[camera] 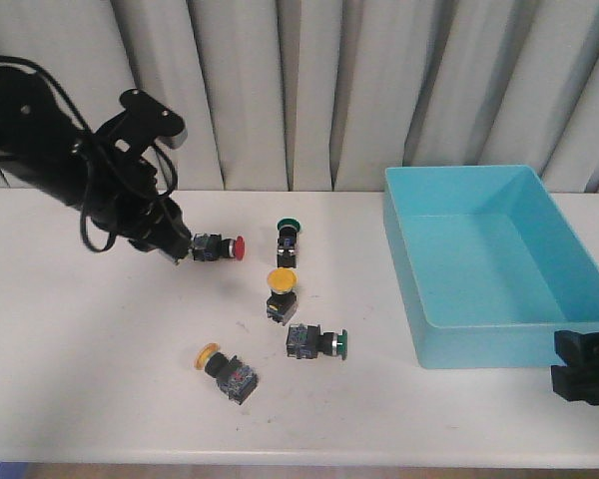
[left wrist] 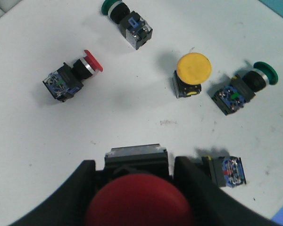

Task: Pick red and yellow buttons and place in box
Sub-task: 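Lift the red button with the left gripper toward the table center, then bring the right gripper to the red button and grasp it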

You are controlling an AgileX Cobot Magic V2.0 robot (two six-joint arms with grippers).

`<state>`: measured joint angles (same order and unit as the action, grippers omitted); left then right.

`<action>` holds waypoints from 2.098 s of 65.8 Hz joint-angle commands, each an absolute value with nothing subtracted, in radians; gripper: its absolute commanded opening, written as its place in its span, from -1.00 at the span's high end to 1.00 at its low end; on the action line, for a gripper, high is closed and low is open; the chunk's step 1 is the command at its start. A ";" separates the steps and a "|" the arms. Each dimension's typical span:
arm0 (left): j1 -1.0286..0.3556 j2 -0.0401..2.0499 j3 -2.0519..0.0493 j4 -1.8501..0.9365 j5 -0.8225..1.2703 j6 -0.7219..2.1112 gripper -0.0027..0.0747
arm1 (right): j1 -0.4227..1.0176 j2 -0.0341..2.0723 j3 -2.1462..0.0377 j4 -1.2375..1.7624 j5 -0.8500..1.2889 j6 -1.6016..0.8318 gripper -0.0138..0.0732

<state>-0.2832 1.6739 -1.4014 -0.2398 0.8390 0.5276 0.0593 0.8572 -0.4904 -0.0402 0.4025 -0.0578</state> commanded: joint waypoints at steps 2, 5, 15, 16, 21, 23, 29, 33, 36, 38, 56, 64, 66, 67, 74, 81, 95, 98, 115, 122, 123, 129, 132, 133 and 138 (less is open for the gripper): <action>-0.287 1.519 -1.282 -0.268 0.721 0.618 0.50 | 0.051 0.854 -0.521 -0.042 0.339 -0.066 -0.38; -0.287 1.475 -1.229 -0.268 0.700 0.666 0.50 | 0.051 0.854 -0.521 -0.042 0.339 -0.066 -0.38; -0.288 1.373 -1.076 -0.298 0.651 0.799 0.50 | 0.051 0.854 -0.521 -0.042 0.339 -0.066 -0.38; -0.288 1.366 -1.065 -0.305 0.647 0.816 0.50 | 0.051 0.854 -0.521 -0.042 0.339 -0.066 -0.38; -0.288 1.341 -1.019 -0.357 0.629 0.905 0.50 | 0.051 0.854 -0.521 -0.042 0.339 -0.066 -0.38; -0.288 1.335 -1.005 -0.396 0.620 0.948 0.50 | 0.051 0.854 -0.521 -0.042 0.339 -0.066 -0.38; -0.288 1.335 -0.988 -0.519 0.624 1.059 0.50 | 0.051 0.854 -0.521 -0.042 0.339 -0.077 -0.38; -0.289 1.339 -0.989 -0.600 0.642 1.151 0.50 | 0.051 0.854 -0.521 -0.042 0.339 -0.087 -0.38; -0.289 1.339 -0.989 -0.676 0.659 1.232 0.50 | 0.051 0.854 -0.521 -0.042 0.339 -0.098 -0.38; -0.289 1.339 -0.989 -0.738 0.670 1.294 0.50 | 0.051 0.854 -0.521 -0.042 0.338 -0.109 -0.38; -0.289 1.360 -0.989 -1.174 0.908 1.819 0.50 | 0.078 0.873 -0.563 0.090 0.356 -0.393 -0.38; -0.289 1.390 -0.989 -1.284 1.003 1.960 0.50 | 0.158 0.939 -0.636 0.210 0.436 -0.611 -0.39; -0.289 1.398 -0.989 -1.297 1.015 1.982 0.50 | 0.176 0.958 -0.660 0.242 0.457 -0.655 -0.40; -0.289 1.402 -0.989 -1.302 1.019 1.995 0.50 | 0.186 0.973 -0.670 0.255 0.468 -0.678 -0.41; -0.289 1.419 -0.989 -1.316 1.035 2.031 0.50 | 0.269 1.061 -0.754 0.366 0.545 -0.874 -0.48; -0.289 1.424 -0.989 -1.315 1.042 2.047 0.50 | 0.342 1.142 -0.828 0.462 0.587 -1.081 -0.54; -0.289 1.425 -0.989 -1.315 1.043 2.052 0.50 | 0.471 1.282 -0.970 0.589 0.640 -1.310 -0.55; -0.289 1.425 -0.989 -1.315 1.043 2.052 0.50 | 0.500 1.310 -1.000 0.588 0.651 -1.333 -0.55; -0.289 1.425 -0.989 -1.315 1.046 2.052 0.50 | 0.614 1.394 -1.076 0.585 0.654 -1.386 -0.55; -0.289 1.425 -0.989 -1.315 1.046 2.052 0.50 | 0.634 1.397 -1.076 0.597 0.657 -1.384 -0.55; -0.289 1.425 -0.989 -1.315 1.046 2.052 0.50 | 0.634 1.397 -1.076 0.600 0.657 -1.384 -0.55; -0.289 1.425 -0.989 -1.315 1.046 2.052 0.50 | 0.632 1.397 -1.079 0.652 0.643 -1.386 -0.55; -0.289 1.425 -0.989 -1.315 1.046 2.052 0.50 | 0.632 1.397 -1.079 0.668 0.637 -1.387 -0.55; -0.289 1.425 -0.989 -1.315 1.047 2.052 0.50 | 0.632 1.397 -1.079 0.672 0.635 -1.388 -0.54; -0.288 1.425 -0.989 -1.315 1.047 2.052 0.50 | 0.632 1.397 -1.079 0.695 0.628 -1.396 -0.53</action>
<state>-0.2842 1.4540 -0.9649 -1.2325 1.0201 2.0517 0.6347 1.4258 -1.0455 0.6335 0.6701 -1.3788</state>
